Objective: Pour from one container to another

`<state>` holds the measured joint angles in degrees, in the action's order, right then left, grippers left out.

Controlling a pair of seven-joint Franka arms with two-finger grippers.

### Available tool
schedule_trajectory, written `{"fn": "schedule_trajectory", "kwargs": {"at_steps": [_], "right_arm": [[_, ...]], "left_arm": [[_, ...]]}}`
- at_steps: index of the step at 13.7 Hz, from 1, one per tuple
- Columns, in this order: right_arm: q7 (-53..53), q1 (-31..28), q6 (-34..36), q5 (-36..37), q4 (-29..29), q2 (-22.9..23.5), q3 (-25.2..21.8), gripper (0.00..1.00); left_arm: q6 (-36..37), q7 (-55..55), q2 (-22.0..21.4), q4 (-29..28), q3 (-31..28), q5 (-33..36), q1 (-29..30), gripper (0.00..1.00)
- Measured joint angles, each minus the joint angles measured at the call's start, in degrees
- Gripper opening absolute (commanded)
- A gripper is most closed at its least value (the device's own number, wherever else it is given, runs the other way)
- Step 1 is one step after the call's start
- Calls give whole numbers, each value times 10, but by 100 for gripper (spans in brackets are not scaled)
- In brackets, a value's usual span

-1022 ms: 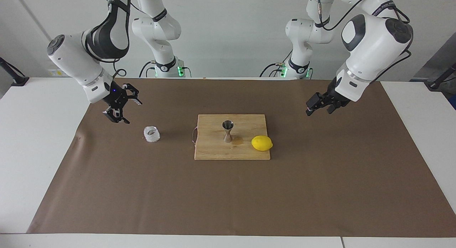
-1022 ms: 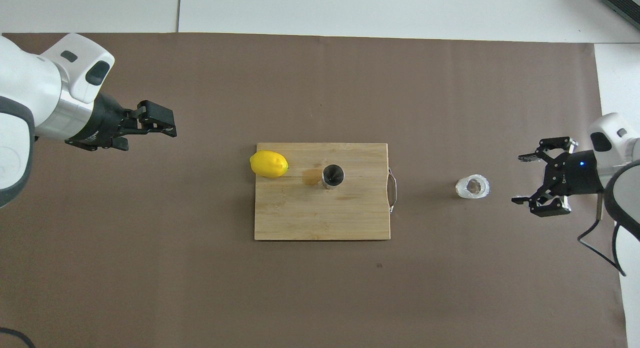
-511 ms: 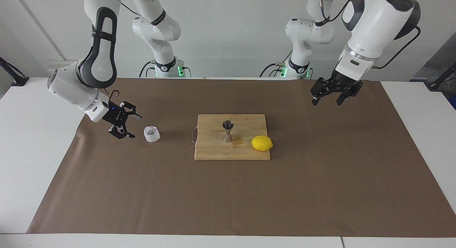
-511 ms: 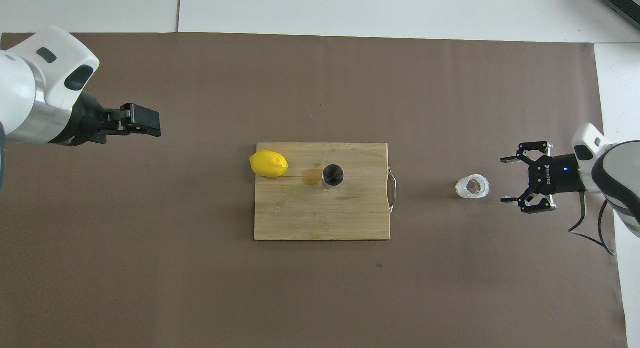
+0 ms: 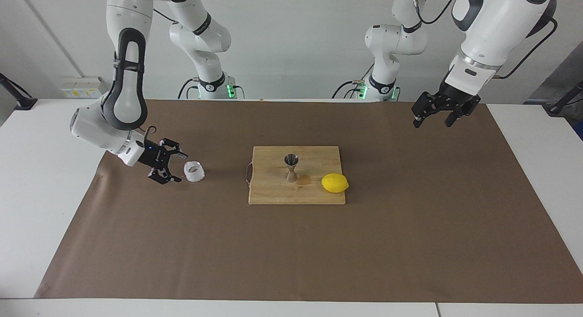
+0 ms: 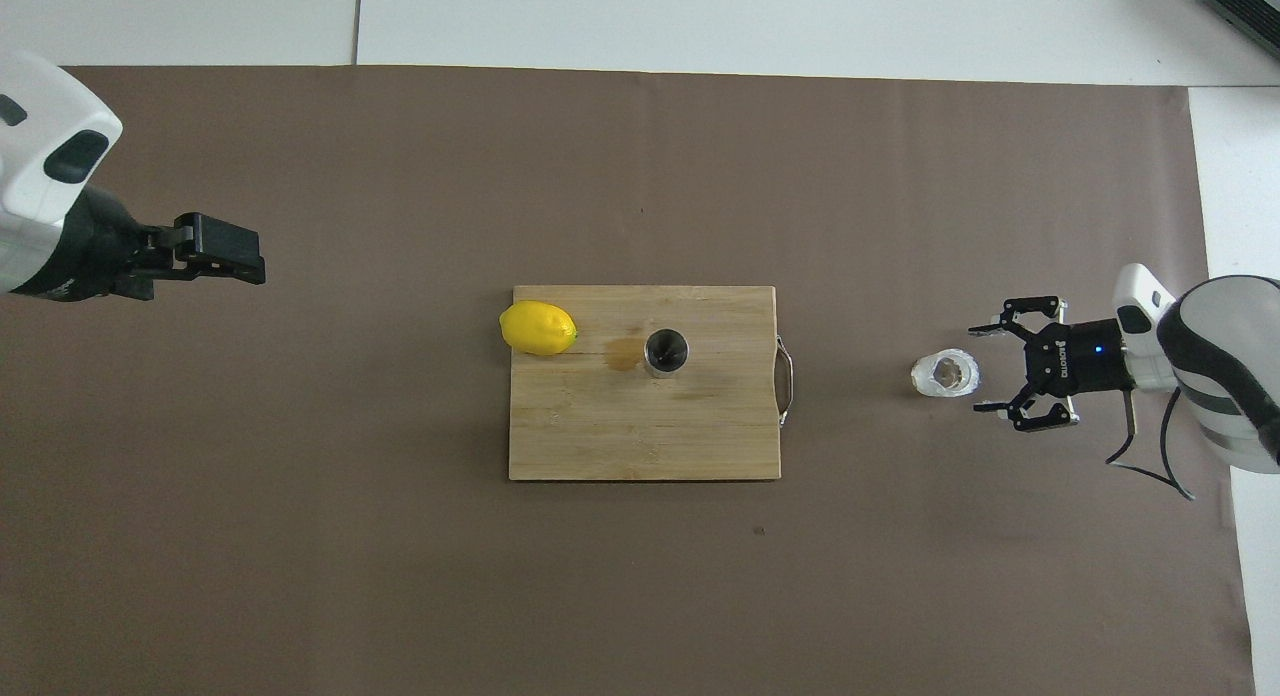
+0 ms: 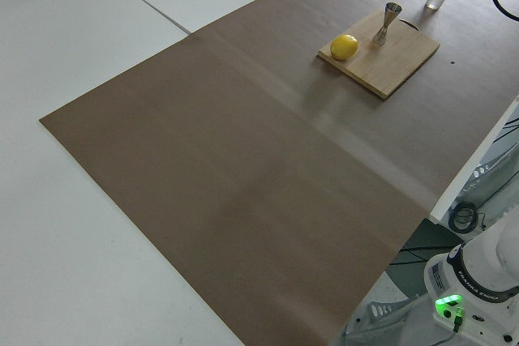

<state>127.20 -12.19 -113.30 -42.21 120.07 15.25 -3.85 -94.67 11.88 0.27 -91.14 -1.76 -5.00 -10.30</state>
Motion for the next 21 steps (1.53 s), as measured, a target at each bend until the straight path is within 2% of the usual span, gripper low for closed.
{"fn": "schedule_trajectory", "kwargs": {"at_steps": [10,15,17,21], "right_arm": [[48,10,5,-20,0,14,8,100],[51,16,5,-20,5,18,8,100],[51,16,5,-20,6,18,8,78],[51,16,3,-20,6,18,8,22]], "left_arm": [[8,-5,-13,-33,12,9,54,100],[-27,-91,-12,-39,12,10,57,100],[-24,-91,-12,-42,12,10,58,100],[3,-57,-14,-43,16,10,58,100]]}}
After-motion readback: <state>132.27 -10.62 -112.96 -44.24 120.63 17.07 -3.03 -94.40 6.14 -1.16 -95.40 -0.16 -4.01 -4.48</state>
